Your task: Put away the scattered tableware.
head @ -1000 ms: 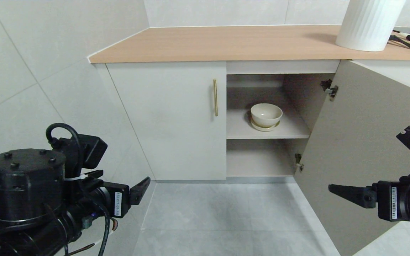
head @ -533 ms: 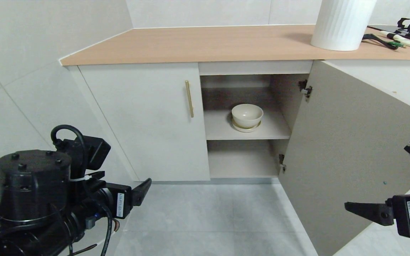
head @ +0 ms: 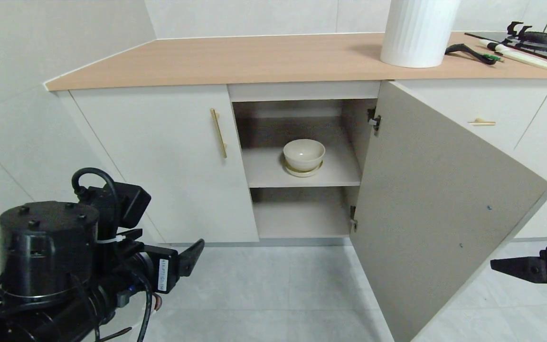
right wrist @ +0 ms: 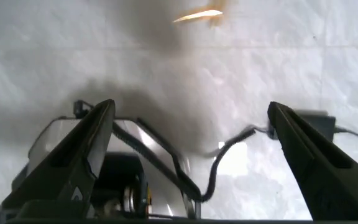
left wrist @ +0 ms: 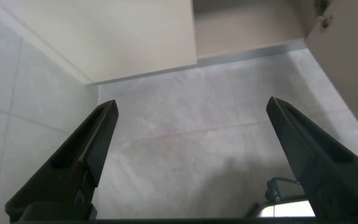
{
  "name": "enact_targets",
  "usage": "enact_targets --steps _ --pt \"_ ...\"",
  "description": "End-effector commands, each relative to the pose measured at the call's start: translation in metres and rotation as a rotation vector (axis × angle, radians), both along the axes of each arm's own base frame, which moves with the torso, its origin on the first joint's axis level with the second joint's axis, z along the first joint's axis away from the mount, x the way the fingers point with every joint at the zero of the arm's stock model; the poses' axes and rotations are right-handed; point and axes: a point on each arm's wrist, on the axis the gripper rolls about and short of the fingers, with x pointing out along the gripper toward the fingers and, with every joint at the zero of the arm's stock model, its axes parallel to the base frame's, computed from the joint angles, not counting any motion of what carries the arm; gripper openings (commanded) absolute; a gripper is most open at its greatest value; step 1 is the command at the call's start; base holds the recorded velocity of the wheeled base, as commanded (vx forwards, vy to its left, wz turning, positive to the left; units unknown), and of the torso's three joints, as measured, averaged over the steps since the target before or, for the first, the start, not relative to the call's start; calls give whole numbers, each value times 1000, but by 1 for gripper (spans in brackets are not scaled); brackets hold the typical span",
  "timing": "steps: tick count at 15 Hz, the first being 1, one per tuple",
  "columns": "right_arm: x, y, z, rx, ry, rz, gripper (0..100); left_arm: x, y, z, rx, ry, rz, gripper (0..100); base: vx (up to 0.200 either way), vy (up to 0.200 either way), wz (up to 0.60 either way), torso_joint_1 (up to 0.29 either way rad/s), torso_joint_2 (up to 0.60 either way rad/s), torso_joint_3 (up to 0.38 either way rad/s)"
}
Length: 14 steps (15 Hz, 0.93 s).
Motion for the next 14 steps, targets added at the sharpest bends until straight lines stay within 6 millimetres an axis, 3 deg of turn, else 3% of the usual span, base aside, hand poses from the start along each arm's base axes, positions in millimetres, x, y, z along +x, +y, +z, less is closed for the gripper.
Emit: enact_targets --steps 1,7,14 --pt "-2 -5 10 -9 28 -28 100 0 0 -1 2 2 2 100 0 0 0 0 0 0" --pt "-19 -15 29 -10 -10 -47 100 0 0 -1 2 2 2 100 0 0 0 0 0 0" --pt "-10 -32 21 -120 73 -153 100 0 0 -1 3 4 2 100 0 0 0 0 0 0"
